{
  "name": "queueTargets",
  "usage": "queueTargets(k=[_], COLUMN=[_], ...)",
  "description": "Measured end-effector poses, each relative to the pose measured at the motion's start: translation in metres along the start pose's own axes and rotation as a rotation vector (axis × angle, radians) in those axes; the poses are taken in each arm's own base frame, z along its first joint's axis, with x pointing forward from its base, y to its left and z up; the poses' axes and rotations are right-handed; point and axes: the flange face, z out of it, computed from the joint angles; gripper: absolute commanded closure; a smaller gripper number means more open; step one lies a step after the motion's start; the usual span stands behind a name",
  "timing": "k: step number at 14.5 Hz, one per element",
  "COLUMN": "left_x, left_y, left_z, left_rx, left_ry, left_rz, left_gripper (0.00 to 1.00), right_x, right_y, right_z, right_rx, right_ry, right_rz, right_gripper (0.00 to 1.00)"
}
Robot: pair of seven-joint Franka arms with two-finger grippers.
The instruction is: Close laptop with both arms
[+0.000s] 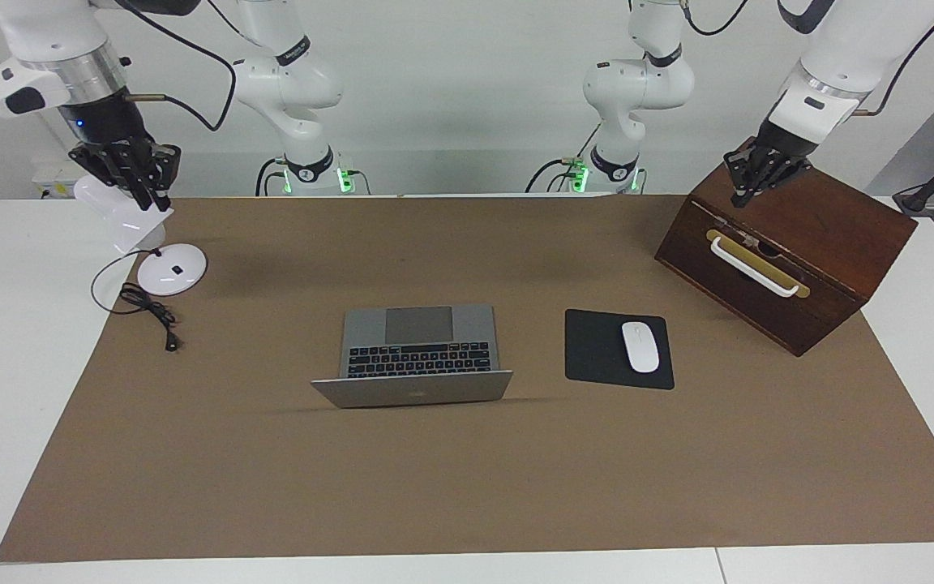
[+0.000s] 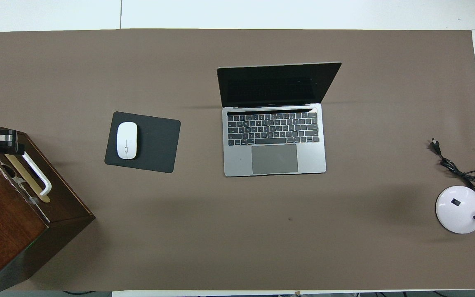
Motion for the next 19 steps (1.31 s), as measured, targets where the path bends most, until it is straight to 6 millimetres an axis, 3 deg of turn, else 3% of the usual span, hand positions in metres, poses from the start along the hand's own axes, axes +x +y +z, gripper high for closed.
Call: queueTargets(k=[3,6,8,11,15,19], left_x=[0.001,-0.001,-0.010,-0.030,-0.043,-0.052], left_y=[0.003,0.012,0.024,0.042,0.070,0.106], left_z=[0.003,0.029,0.051,0.081,0.110,0.147], left_rx=[-0.003,-0.010,-0.015,-0.024,-0.038,-0.070], left_ry=[0.015,0.083,0.138,0.199,0.281,0.381], left_rz=[0.006,0.021,0.044,0.085,0.147,0.216], left_gripper=[1.00,1.00,1.00,1.00,1.00,1.00], right_x=[0.005,0.017,0.034,0.075,0.125,0.174], right_y=[0.006,0.015,0.021,0.024,0.021,0.018], right_z=[0.001,0.003,0.005,0.014,0.049,0.110], right_rx=[-0.004,-0.007,-0.011,-0.016,-0.019,-0.022], right_ry=[0.019,0.026,0.007,0.006,0.002,0.027], right_rz=[0.009,0.022,0.032,0.020,0.003,-0.003], right_gripper=[1.00,1.00,1.00,1.00,1.00,1.00])
